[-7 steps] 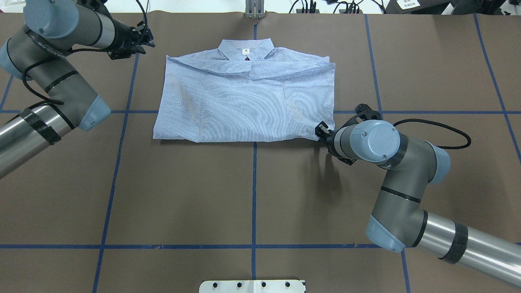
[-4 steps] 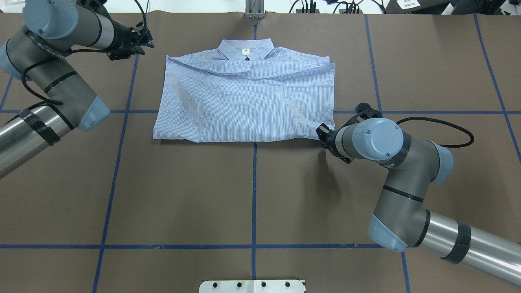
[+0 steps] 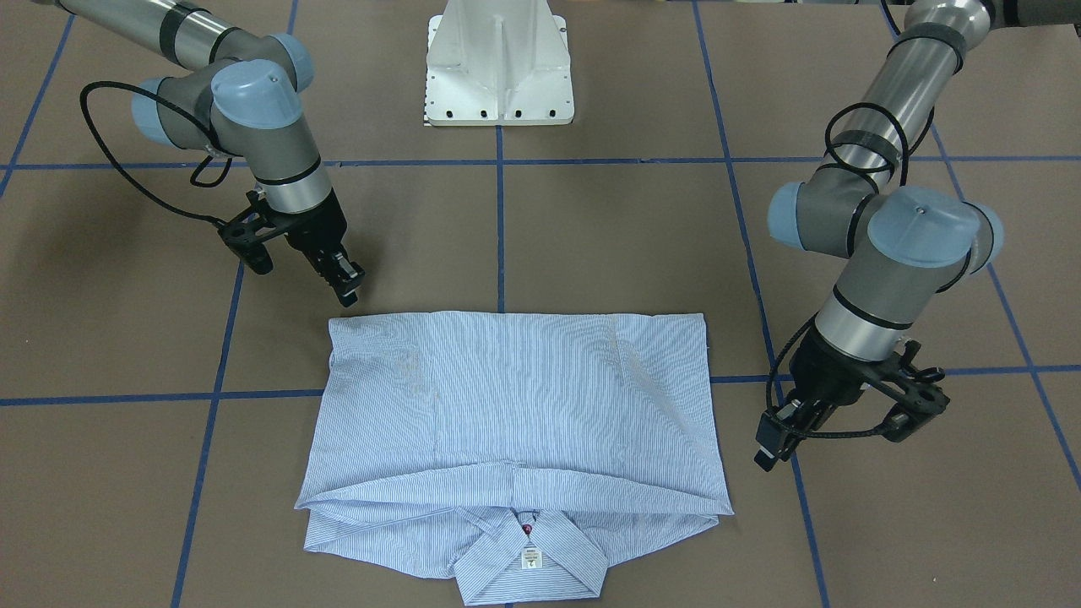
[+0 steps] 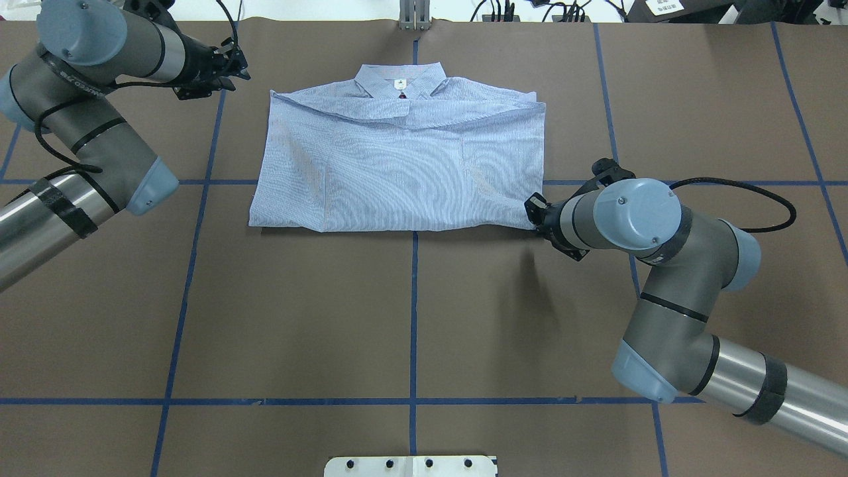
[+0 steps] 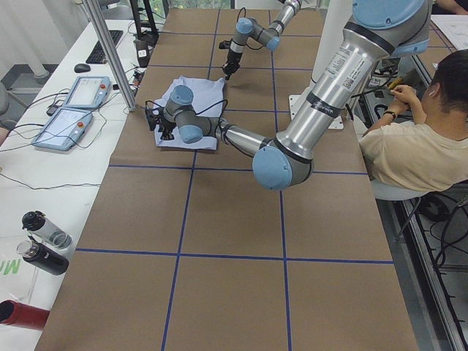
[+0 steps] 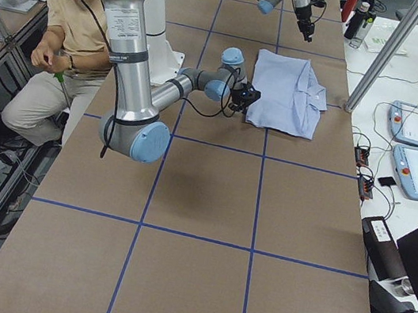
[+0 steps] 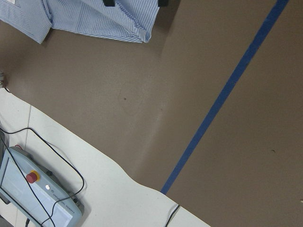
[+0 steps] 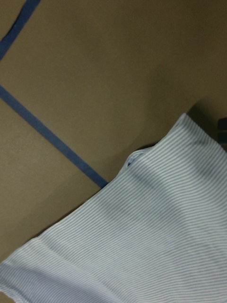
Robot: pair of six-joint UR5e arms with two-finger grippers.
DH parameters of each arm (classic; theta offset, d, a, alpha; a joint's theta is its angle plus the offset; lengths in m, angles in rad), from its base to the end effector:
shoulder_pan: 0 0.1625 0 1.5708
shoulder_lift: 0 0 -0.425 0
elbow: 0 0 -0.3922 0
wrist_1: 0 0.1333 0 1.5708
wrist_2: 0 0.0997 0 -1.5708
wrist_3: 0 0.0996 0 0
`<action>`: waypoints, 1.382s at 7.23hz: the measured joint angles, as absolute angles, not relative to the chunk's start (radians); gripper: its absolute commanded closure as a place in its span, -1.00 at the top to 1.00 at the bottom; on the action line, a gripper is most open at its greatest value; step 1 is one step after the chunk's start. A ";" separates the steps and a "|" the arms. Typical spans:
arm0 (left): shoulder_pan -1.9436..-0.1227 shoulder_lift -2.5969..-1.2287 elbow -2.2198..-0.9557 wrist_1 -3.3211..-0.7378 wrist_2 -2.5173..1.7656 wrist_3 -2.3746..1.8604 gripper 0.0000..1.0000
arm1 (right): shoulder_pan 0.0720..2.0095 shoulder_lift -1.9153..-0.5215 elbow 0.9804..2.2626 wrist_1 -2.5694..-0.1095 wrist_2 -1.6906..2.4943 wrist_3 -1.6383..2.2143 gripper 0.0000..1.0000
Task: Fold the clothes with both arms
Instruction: 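Move the right gripper to the folded shirt's corner nearest it and grasp, then drag the grasped corner toward the robot with the right gripper, turning the shirt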
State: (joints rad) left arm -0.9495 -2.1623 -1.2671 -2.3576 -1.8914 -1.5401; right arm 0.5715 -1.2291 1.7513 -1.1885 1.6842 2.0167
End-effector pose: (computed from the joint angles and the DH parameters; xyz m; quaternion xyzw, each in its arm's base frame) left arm 0.3500 -0.6640 0.3613 0.1169 0.5103 -0.3028 0.7964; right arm -0.4569 -0.4389 0.3501 -0.0235 -0.4386 0.4157 0.7964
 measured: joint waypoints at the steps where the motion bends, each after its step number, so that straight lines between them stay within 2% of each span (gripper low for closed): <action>1: -0.949 -2.162 -1.267 -2.358 -1.888 -1.540 -0.17 | 0.585 -1.228 1.740 -1.187 1.685 2.021 0.37; 3: -0.948 -2.161 -1.267 -2.357 -1.875 -1.540 -0.17 | 0.593 -1.220 1.711 -1.184 1.682 2.021 0.36; 4: -0.948 -2.161 -1.267 -2.356 -1.873 -1.540 -0.17 | 0.592 -1.216 1.697 -1.179 1.682 2.020 0.29; 5: -0.948 -2.161 -1.267 -2.356 -1.872 -1.540 -0.17 | 0.588 -1.214 1.686 -1.173 1.683 2.020 -0.22; 6: -0.948 -2.161 -1.267 -2.356 -1.872 -1.540 -0.17 | 0.583 -1.211 1.678 -1.169 1.683 2.023 -0.99; 10: -0.948 -2.159 -1.269 -2.354 -1.871 -1.542 -0.17 | 0.568 -1.202 1.678 -1.164 1.686 2.041 -1.00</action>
